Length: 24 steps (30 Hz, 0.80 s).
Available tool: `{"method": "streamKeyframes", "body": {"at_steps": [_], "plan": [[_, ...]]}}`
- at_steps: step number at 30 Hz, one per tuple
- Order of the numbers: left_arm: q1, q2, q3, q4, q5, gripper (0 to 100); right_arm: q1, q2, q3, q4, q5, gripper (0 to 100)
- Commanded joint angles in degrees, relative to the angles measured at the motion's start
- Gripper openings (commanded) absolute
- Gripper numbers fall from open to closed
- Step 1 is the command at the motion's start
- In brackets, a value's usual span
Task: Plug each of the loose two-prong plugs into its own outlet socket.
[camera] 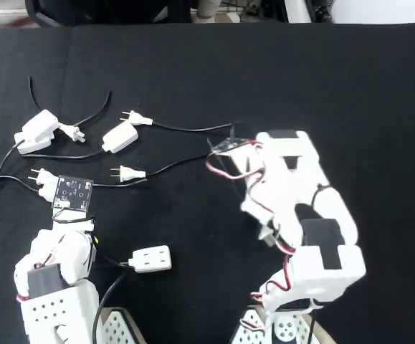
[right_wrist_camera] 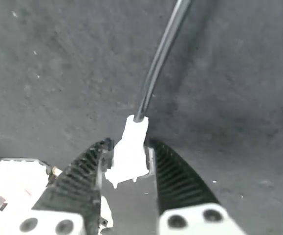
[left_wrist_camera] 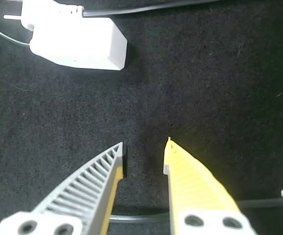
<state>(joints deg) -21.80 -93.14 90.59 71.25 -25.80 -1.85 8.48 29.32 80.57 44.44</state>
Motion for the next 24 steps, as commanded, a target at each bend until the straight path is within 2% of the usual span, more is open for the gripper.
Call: {"method": "streamKeyframes", "body": {"at_steps": [1,6,15,19,24], "plan": [[-0.75,-0.18,-0.92,0.53,-0.44,14,1.76,-0.31,-1.45,0.79,2.73,2.2],[-0.75,-0.18,-0.92,0.53,-0.44,14,1.85,-0.31,-1.63,0.44,4.75,12.4],[-0.75,-0.18,-0.92,0.53,-0.44,14,4.13,-0.31,-1.8,-1.76,7.03,10.9],[-0.75,-0.18,-1.01,0.53,-0.44,14,6.68,-0.31,-1.8,-2.81,9.58,0.9],[-0.75,-0.18,-1.01,0.53,-0.44,14,7.3,-0.31,-1.8,-2.81,10.37,6.4]]}}
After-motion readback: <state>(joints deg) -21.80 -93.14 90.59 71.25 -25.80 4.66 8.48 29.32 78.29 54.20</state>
